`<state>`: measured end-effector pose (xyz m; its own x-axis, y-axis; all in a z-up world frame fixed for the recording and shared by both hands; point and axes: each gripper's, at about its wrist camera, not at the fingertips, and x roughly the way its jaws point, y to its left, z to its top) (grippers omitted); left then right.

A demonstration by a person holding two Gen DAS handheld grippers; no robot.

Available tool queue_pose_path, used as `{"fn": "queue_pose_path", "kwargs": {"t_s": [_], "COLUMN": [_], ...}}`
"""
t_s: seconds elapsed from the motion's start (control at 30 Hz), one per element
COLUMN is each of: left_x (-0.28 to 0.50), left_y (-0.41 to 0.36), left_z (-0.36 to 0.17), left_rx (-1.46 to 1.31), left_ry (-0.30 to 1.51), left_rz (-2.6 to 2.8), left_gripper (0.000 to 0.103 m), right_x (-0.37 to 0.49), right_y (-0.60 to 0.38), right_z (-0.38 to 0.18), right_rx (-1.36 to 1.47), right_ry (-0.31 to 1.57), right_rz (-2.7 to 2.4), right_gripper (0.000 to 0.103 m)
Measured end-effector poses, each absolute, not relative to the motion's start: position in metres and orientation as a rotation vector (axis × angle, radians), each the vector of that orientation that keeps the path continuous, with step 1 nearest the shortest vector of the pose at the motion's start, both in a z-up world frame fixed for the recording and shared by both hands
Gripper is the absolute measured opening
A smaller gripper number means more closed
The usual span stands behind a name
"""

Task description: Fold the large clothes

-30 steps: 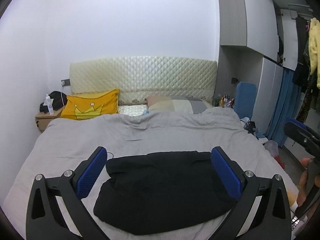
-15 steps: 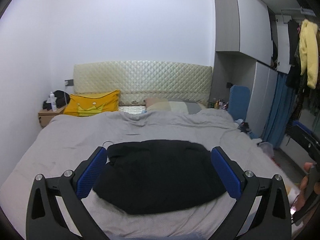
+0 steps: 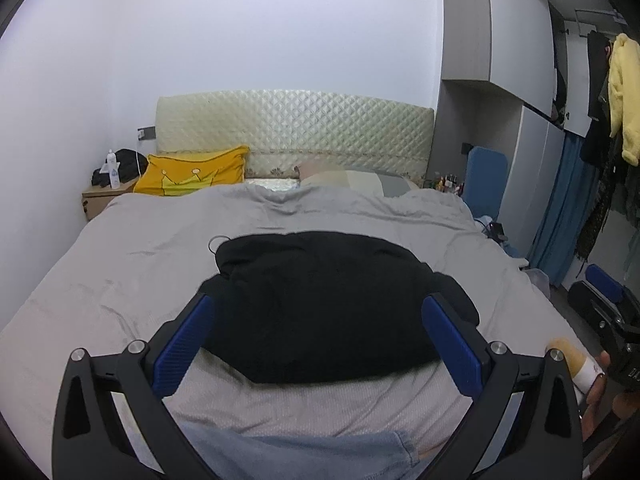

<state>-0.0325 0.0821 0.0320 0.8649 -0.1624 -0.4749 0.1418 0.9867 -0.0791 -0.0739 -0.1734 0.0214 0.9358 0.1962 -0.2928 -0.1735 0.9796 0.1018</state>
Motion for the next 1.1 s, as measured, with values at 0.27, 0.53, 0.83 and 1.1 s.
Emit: {"fn": "queue_pose_path", "kwargs": {"t_s": [0.27,0.53,0.83,1.1], "left_x": [-0.031,-0.029,-0.03,-0.032], "left_y": [0.076,0.076,0.078,0.079], "left_z": [0.009,0.003,0.002,0.002], "left_rx": [-0.031,-0.029,-0.034,-0.036], "left_ry": [0.555,0.582,0.589,0.594], "left_rz": [-0.159,-0.15,-0.148,-0.151], "left_gripper": [0.103,0.103,0.103,0.103], "right_x": [-0.07,-0.073,-0.076,-0.078], "right_y": [-0.181,-0.174,-0.172,-0.173], "right_z": [-0.003,-0.009,-0.009,-0.007], "right_rx": [0.11,0.098,0.098,0.102], "right_ry": [0.365,0.384,0.386,0.386], "right_rz": [0.162,0.168,0.173,0.169], "right_gripper": [0.103,0.103,0.103,0.103]}}
